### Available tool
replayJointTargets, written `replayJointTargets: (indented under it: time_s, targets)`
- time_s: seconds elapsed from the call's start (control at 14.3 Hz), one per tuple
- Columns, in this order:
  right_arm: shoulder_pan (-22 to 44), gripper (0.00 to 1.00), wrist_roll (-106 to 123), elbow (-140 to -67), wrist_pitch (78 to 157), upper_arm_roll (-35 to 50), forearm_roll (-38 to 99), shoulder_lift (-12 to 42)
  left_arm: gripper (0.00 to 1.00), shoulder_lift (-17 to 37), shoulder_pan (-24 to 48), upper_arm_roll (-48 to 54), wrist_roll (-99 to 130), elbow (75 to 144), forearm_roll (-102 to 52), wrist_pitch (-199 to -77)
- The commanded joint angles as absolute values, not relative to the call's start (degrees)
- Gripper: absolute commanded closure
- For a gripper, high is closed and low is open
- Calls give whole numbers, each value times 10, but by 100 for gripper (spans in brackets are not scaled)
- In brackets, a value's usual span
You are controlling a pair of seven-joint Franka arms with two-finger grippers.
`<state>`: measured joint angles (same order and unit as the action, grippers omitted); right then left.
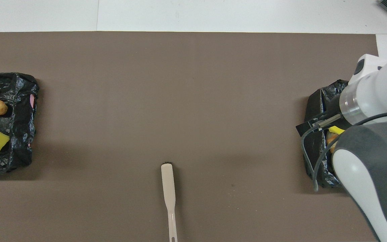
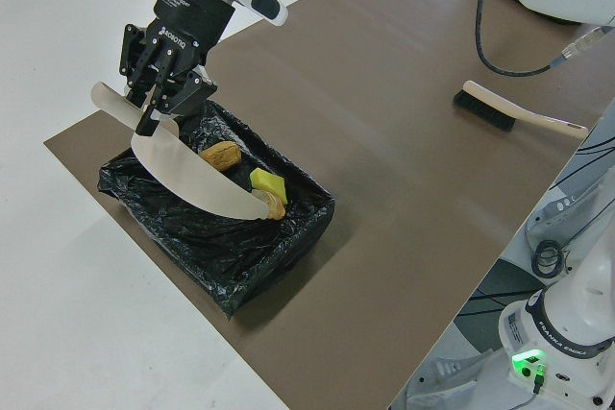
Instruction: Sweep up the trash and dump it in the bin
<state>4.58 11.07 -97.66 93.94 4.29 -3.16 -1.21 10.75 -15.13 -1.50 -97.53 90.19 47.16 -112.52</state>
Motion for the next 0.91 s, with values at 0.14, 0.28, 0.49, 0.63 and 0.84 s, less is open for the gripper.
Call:
replayJointTargets:
  time_s: [0.14, 0.28, 0.49, 0.63, 0.84]
  targets:
    - [-33, 0, 115, -975, 945, 54, -42, -11, 100, 146, -126, -25, -978, 819, 507, -1105]
    - [-39, 0, 114, -974, 967, 53, -40, -11, 100, 140, -121, -18, -982, 809, 491, -1086]
    - [-55, 0, 49, -974, 950, 54, -35, -15, 100, 122, -120, -15, -972, 794, 334, -1014]
    - [-57, 0, -3, -970, 940, 51, -19, -16, 100, 82, -121, -13, -957, 796, 274, -991]
    - [-56, 0, -26, -971, 932, 38, 4, -29, 100, 41, -120, -11, -777, 823, 166, -928]
